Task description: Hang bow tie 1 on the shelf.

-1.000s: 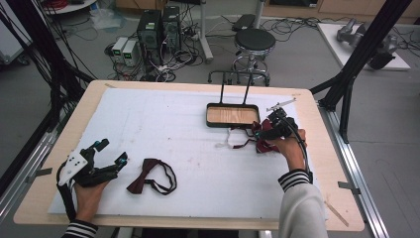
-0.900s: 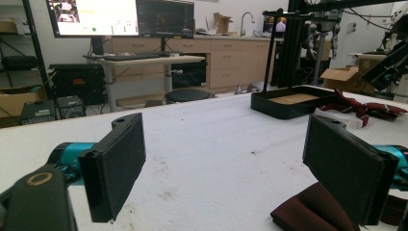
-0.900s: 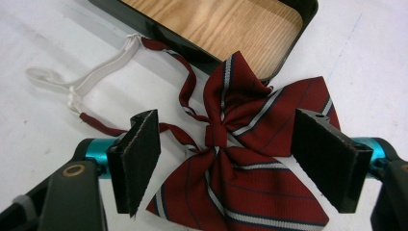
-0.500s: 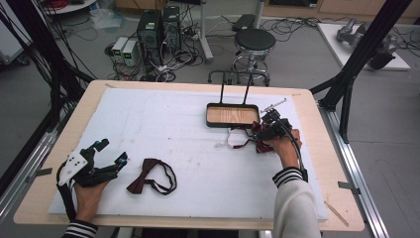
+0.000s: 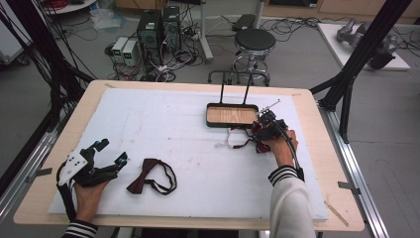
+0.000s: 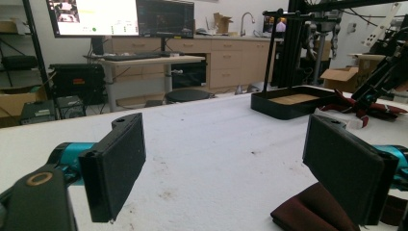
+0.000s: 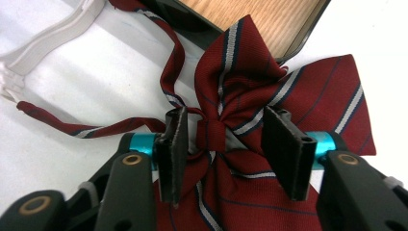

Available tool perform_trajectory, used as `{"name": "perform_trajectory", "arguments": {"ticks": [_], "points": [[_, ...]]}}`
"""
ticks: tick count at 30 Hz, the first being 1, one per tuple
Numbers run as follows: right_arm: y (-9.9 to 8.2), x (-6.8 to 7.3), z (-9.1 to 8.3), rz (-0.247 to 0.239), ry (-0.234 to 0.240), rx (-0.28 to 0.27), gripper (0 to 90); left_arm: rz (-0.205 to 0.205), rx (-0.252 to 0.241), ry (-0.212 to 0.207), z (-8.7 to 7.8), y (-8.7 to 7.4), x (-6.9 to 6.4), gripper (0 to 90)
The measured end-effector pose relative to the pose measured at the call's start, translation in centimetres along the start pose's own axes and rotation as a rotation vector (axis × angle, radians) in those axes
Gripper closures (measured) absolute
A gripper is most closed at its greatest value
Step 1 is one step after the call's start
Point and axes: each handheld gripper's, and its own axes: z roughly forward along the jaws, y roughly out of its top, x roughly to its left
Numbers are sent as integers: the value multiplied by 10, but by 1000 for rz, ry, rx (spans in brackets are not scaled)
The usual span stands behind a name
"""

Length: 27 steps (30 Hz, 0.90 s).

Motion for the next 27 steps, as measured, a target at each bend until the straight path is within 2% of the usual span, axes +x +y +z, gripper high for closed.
{"name": "perform_trajectory", "arguments": {"ticks": [5, 9, 11, 14, 20, 25, 27], "points": [[-1, -1, 4, -9, 5, 34, 589, 1, 0, 0, 0, 0, 0, 155], [0, 0, 7, 1, 28, 51, 710, 0, 0, 0, 0, 0, 0, 155], [1, 1, 8, 13, 35, 58, 736, 0, 0, 0, 0, 0, 0, 155], [1, 1, 8, 31, 36, 57, 751, 1, 0, 0, 0, 0, 0, 155], [1, 1, 7, 26, 31, 62, 752, 0, 0, 0, 0, 0, 0, 155], [0, 0, 3, 43, 28, 40, 751, 0, 1, 0, 0, 0, 0, 154], [0, -1, -1, 44, 32, 11, 752, -1, 0, 0, 0, 0, 0, 155]]}}
